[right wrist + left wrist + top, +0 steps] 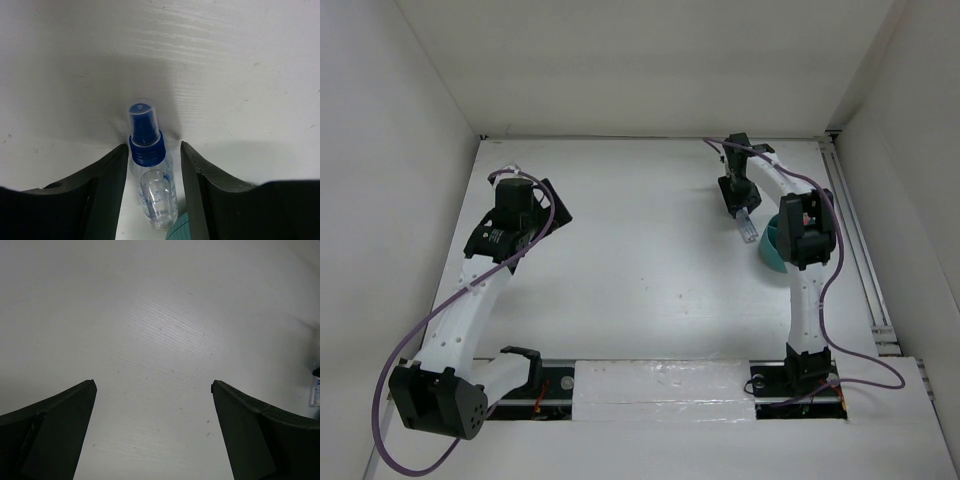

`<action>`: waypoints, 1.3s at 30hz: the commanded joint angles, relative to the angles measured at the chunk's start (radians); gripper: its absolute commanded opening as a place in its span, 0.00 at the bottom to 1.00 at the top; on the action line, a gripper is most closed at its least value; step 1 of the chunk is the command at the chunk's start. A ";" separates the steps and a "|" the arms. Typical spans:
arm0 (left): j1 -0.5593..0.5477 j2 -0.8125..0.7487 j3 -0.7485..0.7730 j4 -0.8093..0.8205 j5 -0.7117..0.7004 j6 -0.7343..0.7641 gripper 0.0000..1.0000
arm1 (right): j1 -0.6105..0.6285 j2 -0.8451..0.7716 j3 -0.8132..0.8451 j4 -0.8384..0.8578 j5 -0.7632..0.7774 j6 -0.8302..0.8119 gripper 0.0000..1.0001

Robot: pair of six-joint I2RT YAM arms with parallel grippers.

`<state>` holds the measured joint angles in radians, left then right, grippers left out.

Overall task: Sort the stationery into containers
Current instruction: Pick up the stationery from the center of the board.

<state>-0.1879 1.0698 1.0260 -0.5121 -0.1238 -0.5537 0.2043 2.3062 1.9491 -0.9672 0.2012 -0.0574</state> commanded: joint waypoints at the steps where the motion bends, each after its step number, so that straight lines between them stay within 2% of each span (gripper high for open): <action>1: 0.004 -0.025 -0.006 0.029 0.007 0.014 1.00 | -0.003 0.038 0.030 0.013 0.000 -0.007 0.52; 5: 0.004 -0.025 -0.006 0.029 0.007 0.014 1.00 | -0.003 0.047 0.040 0.013 0.000 -0.016 0.52; 10: 0.004 -0.016 -0.006 0.029 0.016 0.014 1.00 | -0.003 0.056 0.063 0.004 -0.009 -0.016 0.59; 16: 0.004 -0.016 -0.006 0.029 0.016 0.014 1.00 | -0.003 0.065 0.073 0.004 -0.028 -0.016 0.59; 19: 0.004 -0.016 -0.006 0.029 0.016 0.014 1.00 | -0.003 0.065 0.073 0.004 -0.028 -0.025 0.55; 22: 0.004 -0.016 -0.006 0.029 0.016 0.014 1.00 | -0.003 0.065 0.073 0.004 -0.028 -0.025 0.44; 29: 0.004 -0.016 -0.006 0.029 0.016 0.023 1.00 | -0.003 0.065 0.073 0.004 -0.028 -0.025 0.33; 32: 0.004 -0.016 -0.006 0.029 0.016 0.023 1.00 | -0.012 0.065 0.073 0.004 -0.037 -0.025 0.23; 33: 0.004 -0.016 -0.006 0.029 0.016 0.023 1.00 | -0.013 0.065 0.073 0.004 -0.037 -0.025 0.09; 35: 0.004 -0.016 -0.006 0.029 0.016 0.023 1.00 | -0.013 0.065 0.073 0.004 -0.037 -0.025 0.02; 39: 0.004 -0.016 -0.006 0.029 0.016 0.023 1.00 | -0.013 0.065 0.073 0.004 -0.037 -0.025 0.00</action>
<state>-0.1879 1.0698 1.0260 -0.5121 -0.1123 -0.5457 0.2024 2.3379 2.0006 -0.9688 0.1749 -0.0788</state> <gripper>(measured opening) 0.997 0.330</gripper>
